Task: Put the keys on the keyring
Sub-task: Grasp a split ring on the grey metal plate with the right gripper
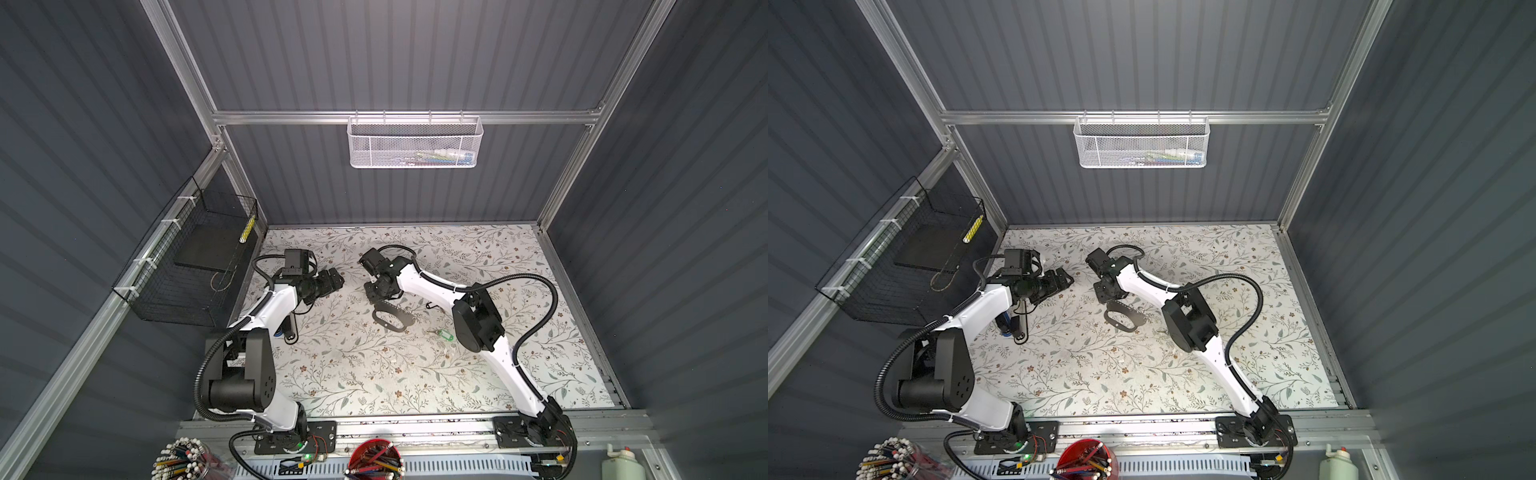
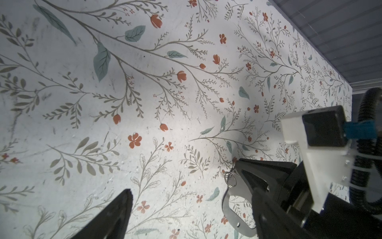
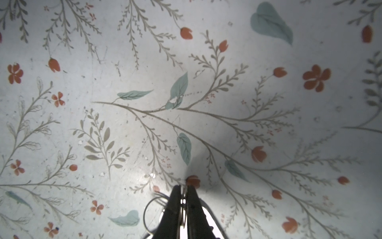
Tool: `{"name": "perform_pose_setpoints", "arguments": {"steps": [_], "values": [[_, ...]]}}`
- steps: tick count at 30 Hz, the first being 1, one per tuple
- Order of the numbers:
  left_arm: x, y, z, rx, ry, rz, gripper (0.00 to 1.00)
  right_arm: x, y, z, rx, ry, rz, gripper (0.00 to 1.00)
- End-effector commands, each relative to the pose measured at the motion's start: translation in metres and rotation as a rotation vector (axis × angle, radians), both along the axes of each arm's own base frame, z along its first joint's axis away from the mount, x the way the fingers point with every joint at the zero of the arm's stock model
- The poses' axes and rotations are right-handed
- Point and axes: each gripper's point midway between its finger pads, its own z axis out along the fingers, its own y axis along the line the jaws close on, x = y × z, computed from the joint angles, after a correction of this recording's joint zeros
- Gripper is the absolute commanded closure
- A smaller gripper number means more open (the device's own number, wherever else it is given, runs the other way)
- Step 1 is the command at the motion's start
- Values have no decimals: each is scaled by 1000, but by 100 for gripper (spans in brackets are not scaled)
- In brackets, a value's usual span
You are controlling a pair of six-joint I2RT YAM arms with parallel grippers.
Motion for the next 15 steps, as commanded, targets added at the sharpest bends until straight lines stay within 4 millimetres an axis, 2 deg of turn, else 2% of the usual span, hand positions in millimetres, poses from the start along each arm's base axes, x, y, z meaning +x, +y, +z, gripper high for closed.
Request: {"name": "perform_pose_setpoints", "arguments": {"steps": [1,4,9,13,15], "values": [[0,-1,5,-5,1,-3,9,-2,1,10,-32,-37,22,90],[1,0,5,-2,0,-4,9,-2,0,31,-83,-137,103,91],[2,1,12,11,-44,-6,10,-6,-10,84,-48,-307,195,94],[3,-1,24,5,-115,-18,11,-26,-15,132,49,-449,331,96],[5,-2,32,-3,-159,-25,13,-38,-20,149,83,-495,403,96]]}}
